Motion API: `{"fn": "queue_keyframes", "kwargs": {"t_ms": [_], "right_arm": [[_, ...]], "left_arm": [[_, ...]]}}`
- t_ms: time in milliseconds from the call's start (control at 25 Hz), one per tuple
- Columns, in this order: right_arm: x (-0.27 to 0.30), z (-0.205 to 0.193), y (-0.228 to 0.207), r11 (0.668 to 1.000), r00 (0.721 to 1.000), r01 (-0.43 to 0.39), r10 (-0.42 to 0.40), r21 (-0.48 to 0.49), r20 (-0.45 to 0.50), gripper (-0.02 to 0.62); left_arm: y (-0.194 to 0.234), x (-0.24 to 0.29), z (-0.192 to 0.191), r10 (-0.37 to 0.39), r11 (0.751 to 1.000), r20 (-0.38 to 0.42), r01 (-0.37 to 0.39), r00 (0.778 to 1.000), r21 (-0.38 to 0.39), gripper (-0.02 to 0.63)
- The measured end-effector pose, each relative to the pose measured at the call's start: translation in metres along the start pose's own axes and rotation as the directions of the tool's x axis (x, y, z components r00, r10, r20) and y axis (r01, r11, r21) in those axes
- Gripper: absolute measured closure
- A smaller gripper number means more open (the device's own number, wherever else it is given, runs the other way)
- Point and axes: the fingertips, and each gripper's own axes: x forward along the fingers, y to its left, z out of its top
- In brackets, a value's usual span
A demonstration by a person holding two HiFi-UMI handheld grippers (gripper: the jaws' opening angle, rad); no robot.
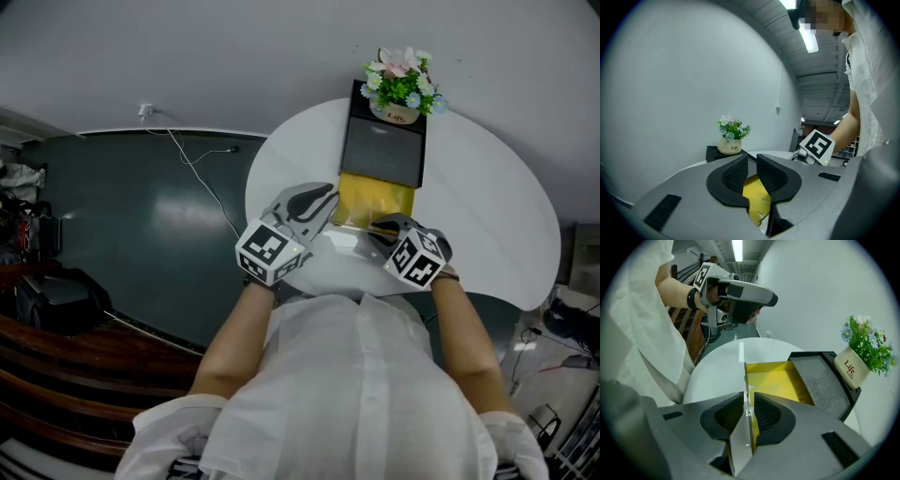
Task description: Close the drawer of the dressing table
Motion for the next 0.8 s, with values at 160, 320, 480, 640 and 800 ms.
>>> {"fn": "queue_keyframes", "kwargs": {"t_ms": [160,320,480,640,800], "right_arm": [[0.010,-0.002,0.002,0.999,0.999,-0.023,0.021,-0.028,-0.048,0.535],[0.017,-0.006,0.002,0.998,0.995,-0.032,0.028,-0.048,-0.094,0.543],[0.024,-0.010,0.001,0.997,0.990,-0.041,0.031,-0.071,-0.135,0.554],[0.027,-0.012,0.001,0.994,0.985,-0.054,0.038,-0.090,-0.170,0.565],[0.030,-0.017,0.003,0.992,0.978,-0.075,0.054,-0.101,-0.202,0.572]], "left_arm": [[0.001,0.001,-0.002,0.000,1.000,0.001,0.000,1.000,-0.005,0.557],[0.001,0.001,-0.003,-0.002,1.000,0.003,0.002,1.000,-0.010,0.557],[0.004,0.002,-0.004,-0.002,1.000,0.002,0.002,1.000,-0.014,0.557],[0.007,0.002,-0.002,-0.002,1.000,0.003,0.002,1.000,-0.016,0.557],[0.009,0.003,-0.002,-0.005,1.000,0.007,0.005,1.000,-0.017,0.557]]}}
